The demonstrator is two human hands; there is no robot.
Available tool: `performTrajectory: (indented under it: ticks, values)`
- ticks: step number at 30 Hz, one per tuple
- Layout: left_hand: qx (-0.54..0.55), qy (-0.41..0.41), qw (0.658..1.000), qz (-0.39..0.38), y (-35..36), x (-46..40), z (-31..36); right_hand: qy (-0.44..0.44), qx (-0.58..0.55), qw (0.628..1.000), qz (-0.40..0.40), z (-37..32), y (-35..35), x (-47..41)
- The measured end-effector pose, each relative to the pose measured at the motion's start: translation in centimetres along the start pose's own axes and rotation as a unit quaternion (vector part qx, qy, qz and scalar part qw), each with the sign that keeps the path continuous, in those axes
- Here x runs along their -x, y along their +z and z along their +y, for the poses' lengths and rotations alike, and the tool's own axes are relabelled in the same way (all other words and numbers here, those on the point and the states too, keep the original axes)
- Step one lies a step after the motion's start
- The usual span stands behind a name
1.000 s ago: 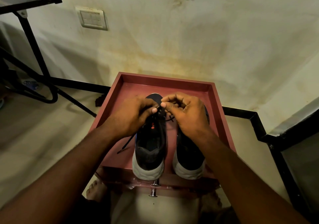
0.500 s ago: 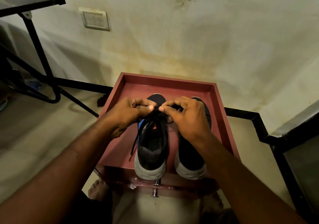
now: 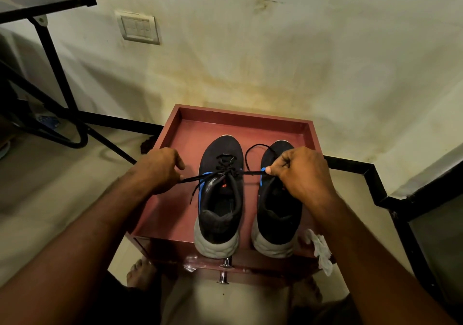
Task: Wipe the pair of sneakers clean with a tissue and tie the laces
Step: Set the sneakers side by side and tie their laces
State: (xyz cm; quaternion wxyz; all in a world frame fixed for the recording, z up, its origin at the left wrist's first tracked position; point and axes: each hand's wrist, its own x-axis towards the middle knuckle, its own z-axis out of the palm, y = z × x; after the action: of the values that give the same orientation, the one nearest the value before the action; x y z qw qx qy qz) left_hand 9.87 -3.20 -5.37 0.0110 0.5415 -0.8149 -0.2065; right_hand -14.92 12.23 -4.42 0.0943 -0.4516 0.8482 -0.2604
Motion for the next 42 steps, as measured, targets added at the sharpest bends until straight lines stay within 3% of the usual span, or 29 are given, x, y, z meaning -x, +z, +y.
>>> performTrajectory:
  ticks: [6, 11, 15, 17, 24, 27, 32, 35, 42]
  values:
    - [0.022, 0.043, 0.998, -0.043, 1.0, -0.2, -0.8, -0.026, -0.079, 0.997, -0.006, 0.6, 0.1, 0.2]
    - [0.047, 0.068, 0.995, 0.059, -0.1, 1.1, 0.0, 0.015, -0.132, 0.989, 0.067, 0.8, -1.3, 0.2]
    - [0.054, 0.067, 0.991, -0.103, 0.2, 3.5, 2.1, 0.052, -0.12, 0.989, 0.069, 2.0, -2.0, -0.2]
    - [0.043, 0.067, 0.99, -0.118, 0.9, 3.8, 2.8, 0.058, -0.098, 0.992, 0.054, 2.1, -2.2, 0.0]
    - [-0.046, 0.08, 0.994, 0.059, 1.2, 2.4, 2.8, 0.058, -0.066, 0.996, -0.015, 1.3, -2.6, 0.9]
    - [-0.064, 0.075, 0.99, 0.098, 0.8, 1.4, 2.4, 0.059, -0.038, 0.996, -0.062, 0.9, -3.4, 1.4]
    - [-0.074, 0.067, 0.988, 0.121, 0.7, -0.2, 2.4, 0.079, 0.114, 0.971, -0.197, 0.2, -3.7, 3.0]
    - [-0.049, 0.074, 0.987, 0.137, 0.5, -1.5, 2.5, 0.101, 0.194, 0.955, -0.198, 0.1, -2.9, 3.3]
    - [0.014, 0.072, 0.988, 0.137, 0.3, -3.3, 2.8, 0.048, 0.255, 0.946, -0.194, 0.4, -1.9, 2.6]
